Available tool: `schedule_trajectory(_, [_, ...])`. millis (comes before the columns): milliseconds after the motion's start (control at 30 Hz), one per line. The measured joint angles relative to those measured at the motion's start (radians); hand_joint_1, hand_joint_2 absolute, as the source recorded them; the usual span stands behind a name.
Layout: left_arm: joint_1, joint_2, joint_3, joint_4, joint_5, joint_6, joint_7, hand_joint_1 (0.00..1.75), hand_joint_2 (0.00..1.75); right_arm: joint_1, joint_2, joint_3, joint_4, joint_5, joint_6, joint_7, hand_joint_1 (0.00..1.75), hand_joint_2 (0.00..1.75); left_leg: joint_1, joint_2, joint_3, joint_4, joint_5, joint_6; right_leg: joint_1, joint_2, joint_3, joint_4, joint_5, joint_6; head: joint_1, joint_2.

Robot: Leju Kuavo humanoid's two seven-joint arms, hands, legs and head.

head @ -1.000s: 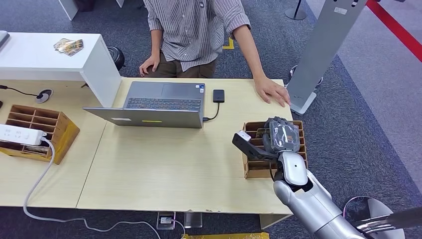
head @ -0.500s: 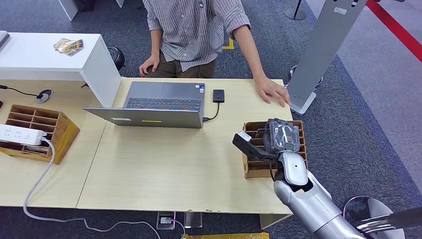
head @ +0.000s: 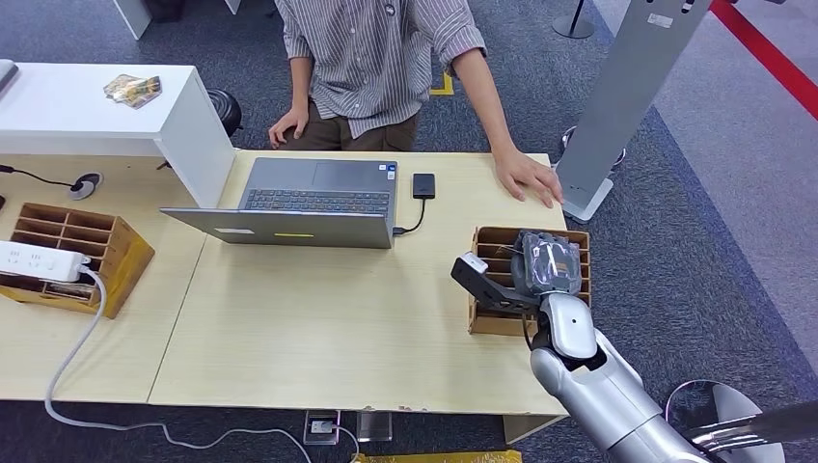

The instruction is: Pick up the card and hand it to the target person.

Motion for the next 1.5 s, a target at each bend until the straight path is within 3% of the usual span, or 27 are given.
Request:
schedule_trajectory(400, [0.000,0.000,0.000,0.000,0.010,0.017,0.009,0.00,1.75,-0.008,-0.001,0.000,-0.007,-0.002,0.039,0.011,1.48,1.75,0.000,0.000,0.000,0.000,0.000,0.000,0.000,0.000,0.000,0.000,0.000,0.000,0.000,0.000])
schedule_trajectory(633, [0.002,0.004,0.000,0.000,0.019,0.018,0.015,0.00,1.75,-0.036,-0.047,-0.020,-0.139,-0.193,0.300,0.081,1.48,1.75,0.000,0.000,0.001,0.001,0.000,0.000,0.000,0.000,0.000,0.000,0.000,0.000,0.000,0.000])
schedule_trajectory(800, [0.003,0.010,0.000,0.000,0.025,0.018,0.023,0.00,1.75,-0.029,-0.106,-0.040,-0.323,-0.254,0.387,0.137,1.48,1.75,0.000,0.000,0.000,0.001,0.000,0.000,0.000,0.000,0.000,0.000,0.000,0.000,0.000,0.000])
schedule_trajectory(1067, [0.003,0.011,0.000,0.000,0.023,0.014,0.021,0.00,1.75,-0.018,-0.133,-0.039,-0.495,-0.236,0.400,0.081,1.48,1.75,0.000,0.000,0.001,0.000,0.000,0.000,0.000,0.000,0.000,0.000,0.000,0.000,-0.001,0.000])
schedule_trajectory(1367, [0.002,0.011,0.000,0.000,0.017,0.011,0.016,0.00,1.75,-0.017,-0.136,-0.037,-0.551,-0.233,0.392,0.056,1.48,1.75,0.000,0.000,0.000,0.001,0.000,0.000,0.000,0.000,0.000,0.000,0.000,0.000,0.001,0.000])
schedule_trajectory(1500, [0.002,0.011,0.000,0.000,0.017,0.011,0.016,0.00,1.75,-0.017,-0.136,-0.037,-0.557,-0.200,0.337,0.026,1.48,1.75,0.000,0.000,0.000,0.001,0.000,0.000,0.000,0.000,0.000,0.000,0.000,0.000,0.000,0.000])
